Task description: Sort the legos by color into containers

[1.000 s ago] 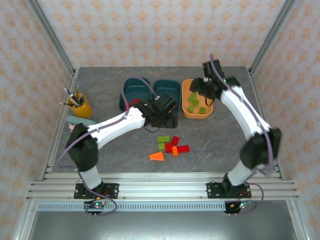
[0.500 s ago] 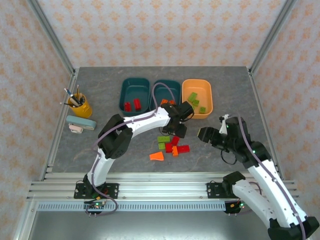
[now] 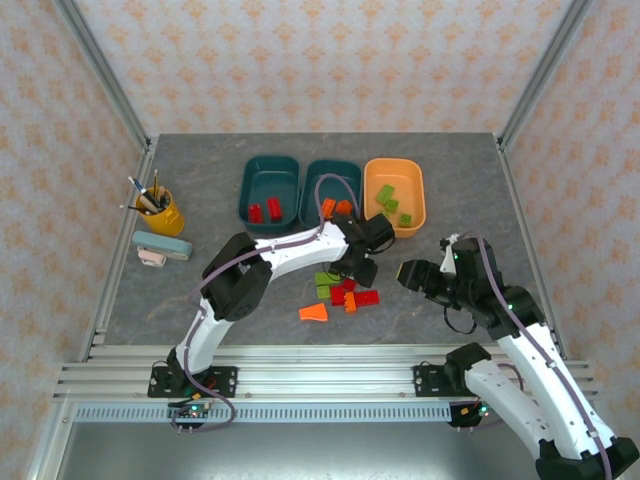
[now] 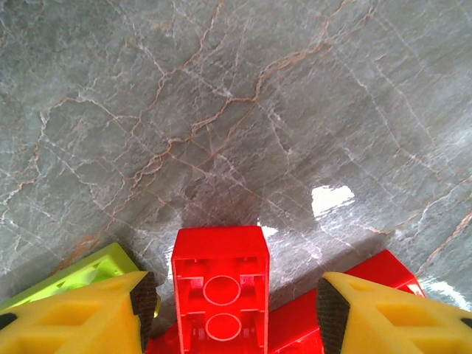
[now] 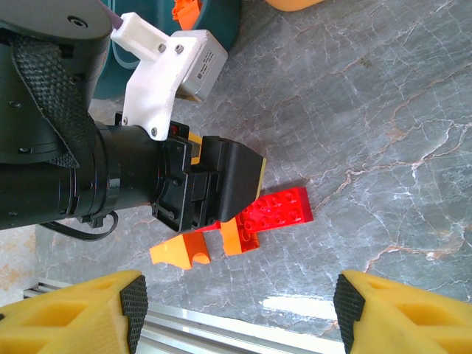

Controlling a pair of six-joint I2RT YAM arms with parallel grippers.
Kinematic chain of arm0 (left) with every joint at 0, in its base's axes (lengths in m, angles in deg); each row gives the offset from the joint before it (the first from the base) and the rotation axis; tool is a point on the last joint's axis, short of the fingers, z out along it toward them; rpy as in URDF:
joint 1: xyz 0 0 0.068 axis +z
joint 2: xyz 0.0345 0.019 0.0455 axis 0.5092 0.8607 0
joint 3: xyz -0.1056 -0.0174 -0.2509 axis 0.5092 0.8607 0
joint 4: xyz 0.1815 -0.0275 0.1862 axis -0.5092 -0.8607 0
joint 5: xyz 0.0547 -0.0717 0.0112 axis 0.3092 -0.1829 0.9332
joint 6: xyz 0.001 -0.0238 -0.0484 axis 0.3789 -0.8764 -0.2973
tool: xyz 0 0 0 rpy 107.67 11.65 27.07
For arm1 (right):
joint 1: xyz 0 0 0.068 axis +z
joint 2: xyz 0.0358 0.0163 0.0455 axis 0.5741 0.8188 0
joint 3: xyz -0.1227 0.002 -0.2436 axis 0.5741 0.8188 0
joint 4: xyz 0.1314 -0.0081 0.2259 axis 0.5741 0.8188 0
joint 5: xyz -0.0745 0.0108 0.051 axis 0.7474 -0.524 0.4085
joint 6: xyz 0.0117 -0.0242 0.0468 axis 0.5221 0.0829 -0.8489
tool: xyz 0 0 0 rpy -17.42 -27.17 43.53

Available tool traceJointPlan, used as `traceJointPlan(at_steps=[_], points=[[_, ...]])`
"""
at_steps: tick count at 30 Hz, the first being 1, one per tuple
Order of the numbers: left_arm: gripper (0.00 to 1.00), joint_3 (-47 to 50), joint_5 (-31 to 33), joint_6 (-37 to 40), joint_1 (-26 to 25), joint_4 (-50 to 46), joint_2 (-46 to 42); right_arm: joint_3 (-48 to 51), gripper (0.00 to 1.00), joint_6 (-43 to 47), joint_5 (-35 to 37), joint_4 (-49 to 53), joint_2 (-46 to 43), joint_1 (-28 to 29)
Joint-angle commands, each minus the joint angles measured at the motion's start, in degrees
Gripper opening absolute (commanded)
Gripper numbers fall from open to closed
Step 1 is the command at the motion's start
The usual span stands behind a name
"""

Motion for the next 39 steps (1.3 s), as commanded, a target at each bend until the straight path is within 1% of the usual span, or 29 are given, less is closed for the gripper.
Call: traceJointPlan(at_steps=[1, 7, 10, 13, 16, 19, 22, 24, 28, 32, 33, 36, 39], points=[[0.62, -1.8, 0.5, 0.9, -0.1, -2.8, 1.5, 0.7, 0.7, -0.8, 0.4, -0.3, 0.3, 0.3], [0.61, -2.2, 0.5, 1.4, -0.2, -2.7, 3.1, 0.6, 0.7, -0.8, -0.3, -0.6, 0.5, 0.4], [0.56, -3.1, 0.3, 1.5, -0.2, -2.6, 3.9, 0.8, 0.7, -0.8, -0.3, -0.6, 0.5, 0.4], [0.47, -3.4, 0.1, 1.6, -0.3, -2.4, 4.5, 0.7, 0.7, -0.8, 0.0, -0.7, 0.6, 0.4], [0.43, -3.5, 0.5, 1.6, -0.4, -2.6, 4.9, 0.6, 0.69, -1.0, 0.0, -1.0, 1.2, 0.4], [0.36, -3.6, 1.1, 1.5, -0.4, -2.5, 4.8, 0.5, 0.69, -0.9, 0.0, -1.2, 1.5, 0.4], [0.35, -4.1, 1.3, 1.4, -0.4, -3.0, 4.6, 0.4, 0.69, -0.9, 0.0, -1.2, 1.6, 0.4], [0.32, -4.4, 2.2, 1.1, -0.4, -3.2, 4.0, 0.2, 0.69, -0.8, 0.0, -1.0, 1.6, 0.4], [0.31, -5.9, 4.1, -0.4, 0.4, -4.4, 0.9, -0.6, 0.69, -0.1, -0.1, -0.3, 1.4, 0.4], [0.31, -7.0, 4.9, -1.9, 3.5, -5.2, -4.1, -1.5, 0.69, 0.8, -1.0, -1.2, 1.7, 0.4], [0.31, -7.1, 4.9, -3.3, 4.6, -5.3, -5.2, -1.8, 0.69, 1.0, -1.4, -1.7, 2.0, 0.4], [0.31, -7.0, 5.2, -3.7, 8.9, -6.0, -8.3, -2.8, 0.69, 1.9, -3.7, -3.7, 3.9, 0.4], [0.31, -5.9, 5.0, -3.1, 14.9, -5.8, -10.9, -4.1, 0.69, 2.5, -5.0, -6.5, 6.3, 0.6]])
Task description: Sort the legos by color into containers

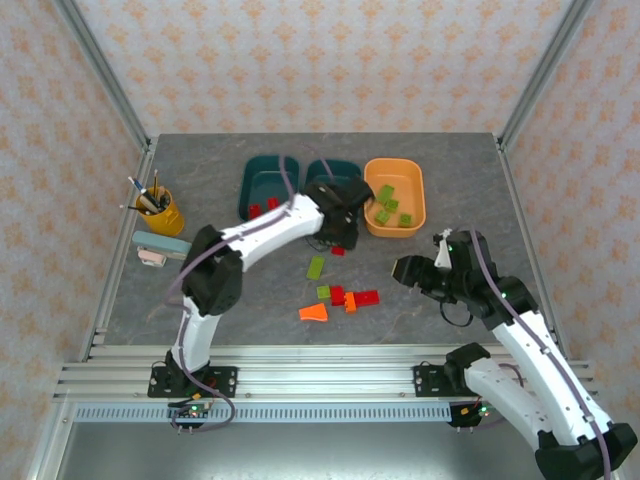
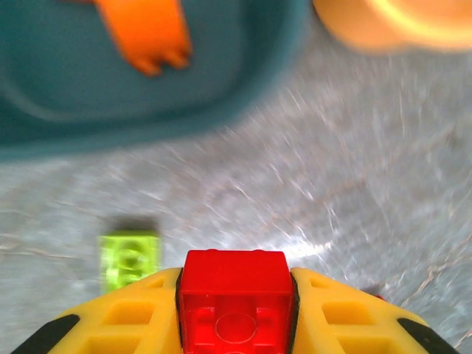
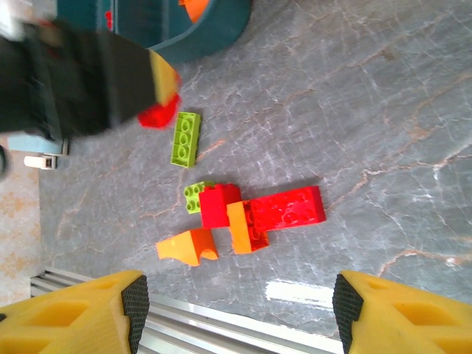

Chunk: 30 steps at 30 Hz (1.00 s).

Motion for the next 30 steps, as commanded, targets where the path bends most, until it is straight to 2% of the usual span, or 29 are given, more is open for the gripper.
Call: traceJointPlan(at_steps=[1, 6, 11, 20, 26, 30], points=[[0.31, -0.5, 2.8, -0.7, 6.9, -2.1, -4.3, -2.9, 0.69, 1.7, -2.4, -6.0, 2.2, 0.9], [0.32, 0.7, -0.8, -1.3, 17.3, 1.2, -4.4, -6.3, 0.69, 1.0, -0.4, -12.5, 8.5, 5.4], [0.32, -4.9, -4.7, -1.7, 24.3, 3.2, 2.5, -11.9, 0.68, 0.8, 3.8, -15.9, 17.0, 11.3], [0.33, -18.7, -6.7, -2.5, 28.1, 1.0, 16.8, -17.5, 0.68, -1.0, 6.8, -17.7, 24.8, 14.5], [0.36, -21.0, -8.7, -2.9, 28.3, 0.5, 20.3, -16.4, 0.68, -1.9, 8.1, -16.8, 24.8, 14.7], [0.43, -18.9, -8.6, -3.7, 28.2, 0.5, 20.4, -15.8, 0.68, -2.0, 8.9, -15.8, 24.7, 14.7]])
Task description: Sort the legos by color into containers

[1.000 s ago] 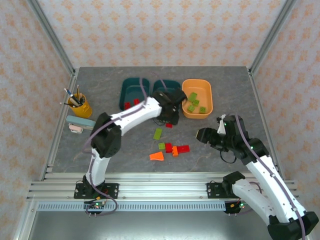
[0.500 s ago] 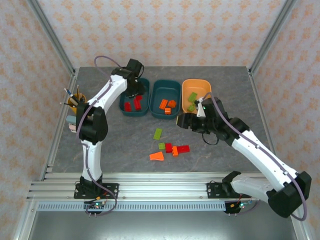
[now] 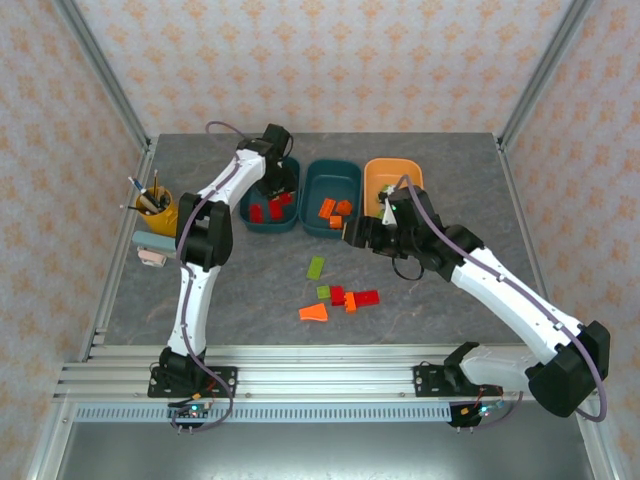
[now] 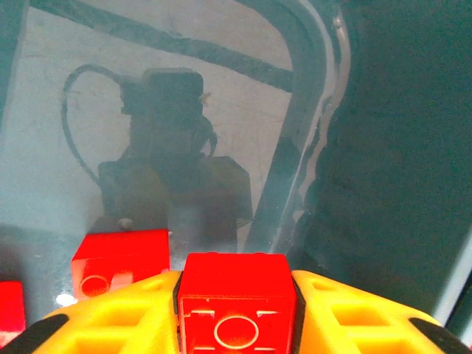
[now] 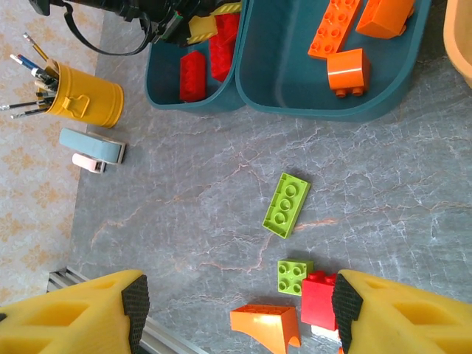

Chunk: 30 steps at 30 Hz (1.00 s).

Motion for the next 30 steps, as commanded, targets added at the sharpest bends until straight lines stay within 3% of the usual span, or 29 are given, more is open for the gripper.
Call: traceJointPlan(at_steps=[1, 9, 15, 23, 30], points=[[0.45, 0.8, -0.3, -1.3, 0.6, -1.0, -0.6, -0.4, 0.68, -0.5, 3.3, 1.4, 0.0, 0.3], [0.58, 0.6, 3.2, -1.6, 0.6, -2.5, -6.3, -2.6, 0.68, 0.6, 7.5, 5.7, 3.2, 0.8], [0.64, 5.6, 8.8, -2.1, 0.4, -2.7, -17.7, -7.3, 0.67, -0.8, 14.8, 8.2, 11.0, 6.4], [0.72, 34.7, 9.3, -2.6, -4.4, 6.5, -44.1, -20.9, 0.68, -5.9, 23.3, 17.2, 33.2, 15.8], [0.75, 61.2, 9.3, -8.1, -10.9, 10.2, -67.0, -32.2, 0.7, -14.5, 23.3, 25.8, 47.1, 17.0]])
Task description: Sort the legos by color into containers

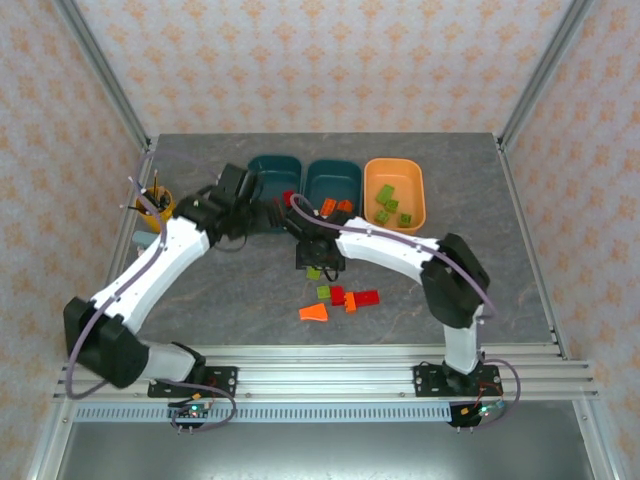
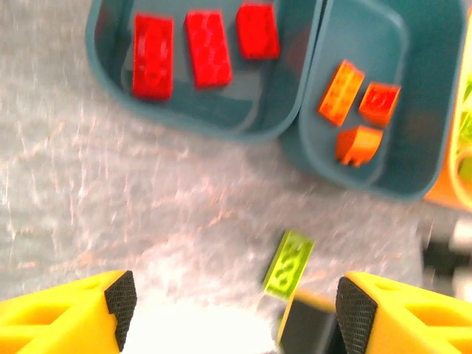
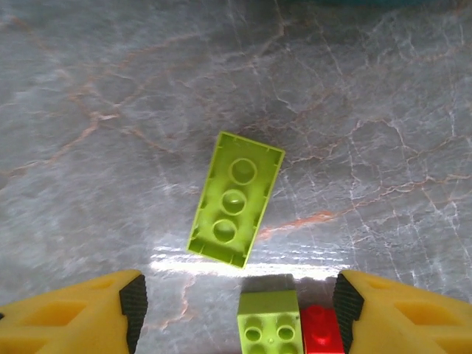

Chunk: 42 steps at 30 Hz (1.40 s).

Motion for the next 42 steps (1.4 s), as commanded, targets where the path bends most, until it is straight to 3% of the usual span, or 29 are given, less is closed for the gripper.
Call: traceJointPlan(at_steps=[1, 11, 26, 34, 42], points=[[0.75, 7.9, 1.8, -4.1, -1.9, 1.1, -7.5, -5.8, 0.7, -6.0, 2.7, 8.2, 4.0, -0.2], [0.77, 17.0, 3.0, -6.6, -3.2, -4.7, -24.4, -10.4, 0.67, -10.3, -1.5, 8.5, 11.6, -0.9], [0.77, 17.4, 2.2, -6.5, -3.3, -5.6, -26.4, -8.0, 0.4, -9.9, -3.2, 3.4, 15.2, -2.1], [0.77, 17.9, 0.2, -6.2, -3.6, -3.8, -26.1, -6.3, 0.29, -7.3, -0.9, 2.2, 11.9, -2.0], [0.77, 17.8, -4.8, -5.9, -6.6, 3.7, -21.6, -5.0, 0.29, -0.5, 6.4, 6.3, -1.2, -2.4]])
